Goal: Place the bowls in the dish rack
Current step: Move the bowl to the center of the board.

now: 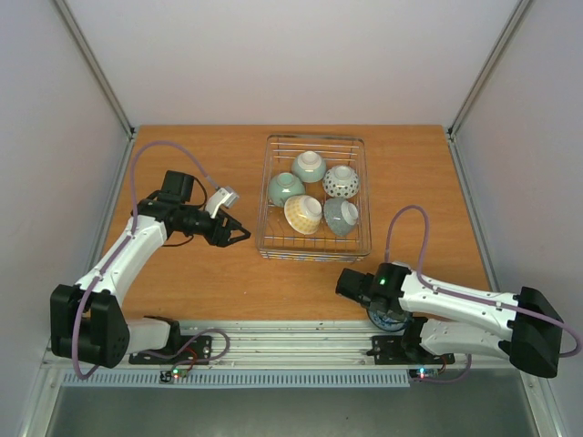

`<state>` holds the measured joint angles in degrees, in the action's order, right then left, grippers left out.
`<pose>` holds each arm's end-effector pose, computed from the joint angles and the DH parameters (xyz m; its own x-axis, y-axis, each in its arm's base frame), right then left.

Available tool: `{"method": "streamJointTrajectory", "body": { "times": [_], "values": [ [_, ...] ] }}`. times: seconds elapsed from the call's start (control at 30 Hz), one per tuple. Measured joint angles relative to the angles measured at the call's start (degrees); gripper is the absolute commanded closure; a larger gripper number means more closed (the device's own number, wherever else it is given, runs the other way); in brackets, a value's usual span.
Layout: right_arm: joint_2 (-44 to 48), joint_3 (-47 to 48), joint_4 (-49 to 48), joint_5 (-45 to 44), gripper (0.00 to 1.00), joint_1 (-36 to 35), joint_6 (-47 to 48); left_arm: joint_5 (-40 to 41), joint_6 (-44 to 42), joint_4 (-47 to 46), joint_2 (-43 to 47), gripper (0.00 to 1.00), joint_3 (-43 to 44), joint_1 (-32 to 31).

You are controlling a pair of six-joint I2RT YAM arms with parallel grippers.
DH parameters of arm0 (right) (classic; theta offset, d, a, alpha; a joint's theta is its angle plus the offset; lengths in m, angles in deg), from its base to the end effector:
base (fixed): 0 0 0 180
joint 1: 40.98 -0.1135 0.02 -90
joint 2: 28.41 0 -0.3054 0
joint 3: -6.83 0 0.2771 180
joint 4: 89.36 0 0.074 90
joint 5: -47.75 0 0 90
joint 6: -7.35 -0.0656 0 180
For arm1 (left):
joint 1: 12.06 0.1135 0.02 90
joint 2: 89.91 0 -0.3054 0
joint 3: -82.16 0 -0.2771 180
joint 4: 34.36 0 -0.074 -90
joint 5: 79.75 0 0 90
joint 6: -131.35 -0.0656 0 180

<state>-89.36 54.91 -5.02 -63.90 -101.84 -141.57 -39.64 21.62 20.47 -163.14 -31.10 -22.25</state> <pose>0.0820 0.0973 0.1849 -0.9640 -0.0943 -0.2487 -0.0170 0.9549 -0.2964 0.2500 -0.0959 0.2726 -0.6524 0.3382 -0.6783 0.7388 0.4834 -0.4696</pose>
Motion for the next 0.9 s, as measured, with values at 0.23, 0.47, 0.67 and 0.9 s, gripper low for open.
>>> {"method": "streamJointTrajectory", "body": {
  "times": [0.23,0.47,0.67,0.9],
  "values": [
    [0.09,3.58,2.84,-1.49,0.54,0.0,0.83,0.0,0.0,0.0,0.0,0.42,0.0,0.0],
    [1.66,4.33,1.07,-1.68,0.55,0.0,4.7,0.04,-0.02,0.0,0.0,0.42,0.0,0.0],
    [-2.71,4.79,-4.42,-0.13,0.57,-0.42,8.55,0.2,0.0,0.0,0.0,0.42,0.0,0.0],
    [-7.04,4.79,-9.77,2.14,0.66,-0.87,10.91,0.26,-0.02,0.0,0.0,0.42,0.0,0.0]
  ]
}}
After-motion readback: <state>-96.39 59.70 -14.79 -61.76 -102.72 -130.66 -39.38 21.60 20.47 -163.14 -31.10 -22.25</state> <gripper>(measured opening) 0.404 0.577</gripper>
